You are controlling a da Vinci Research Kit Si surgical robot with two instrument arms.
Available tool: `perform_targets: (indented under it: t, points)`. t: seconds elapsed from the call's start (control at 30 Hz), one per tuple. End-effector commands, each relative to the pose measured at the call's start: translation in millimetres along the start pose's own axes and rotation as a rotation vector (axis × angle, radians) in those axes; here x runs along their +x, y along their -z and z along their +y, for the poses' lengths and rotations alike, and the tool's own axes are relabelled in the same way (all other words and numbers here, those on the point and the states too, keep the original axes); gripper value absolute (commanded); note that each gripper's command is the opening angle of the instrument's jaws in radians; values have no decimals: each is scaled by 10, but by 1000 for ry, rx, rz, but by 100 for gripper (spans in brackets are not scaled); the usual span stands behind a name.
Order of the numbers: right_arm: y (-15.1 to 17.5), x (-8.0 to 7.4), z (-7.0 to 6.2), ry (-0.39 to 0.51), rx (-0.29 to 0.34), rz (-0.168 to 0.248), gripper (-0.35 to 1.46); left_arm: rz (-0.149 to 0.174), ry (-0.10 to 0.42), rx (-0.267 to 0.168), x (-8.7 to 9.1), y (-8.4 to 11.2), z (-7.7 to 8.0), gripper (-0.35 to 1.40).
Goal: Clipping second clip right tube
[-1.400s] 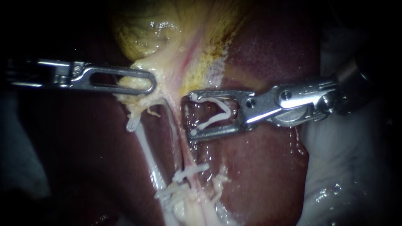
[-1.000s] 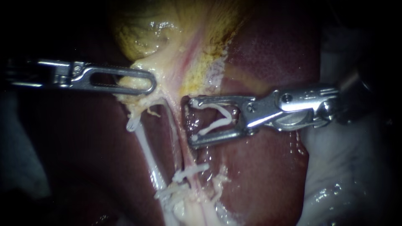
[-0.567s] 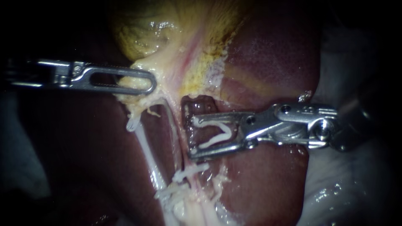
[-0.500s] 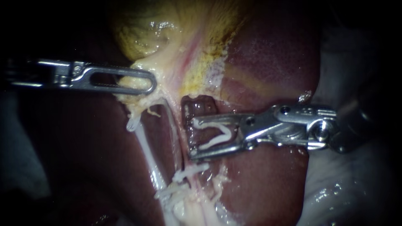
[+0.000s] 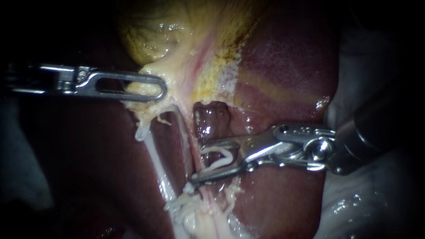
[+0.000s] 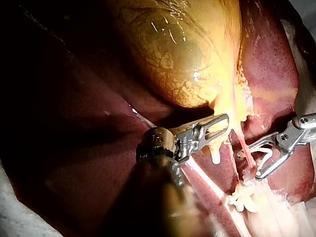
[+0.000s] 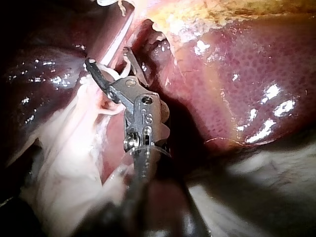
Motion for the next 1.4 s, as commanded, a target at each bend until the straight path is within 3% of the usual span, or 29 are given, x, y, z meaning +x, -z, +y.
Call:
perform_targets:
  t: [0.03, 0.43, 0.83, 0.93, 1.23, 1.4]
  points:
    - [0, 0, -1, -5, 8, 1, 46, 0, 0, 0, 0, 0, 0, -35]
    - [-10, 2, -11, -61, 87, 49, 44, 1, 0, 0, -2, 0, 0, -35]
    - [-17, -4, -10, -102, 108, 43, 30, 1, 1, 0, -2, 0, 0, -35]
    - [-13, -3, -9, -114, 109, 43, 21, 1, 1, 0, -2, 0, 0, -35]
    - [-1, -1, -6, -141, 91, 53, -33, 1, 1, 1, -2, 1, 0, -35]
    - [1, -1, -6, -189, 89, 45, -35, 1, 1, 1, -3, 0, 1, -35]
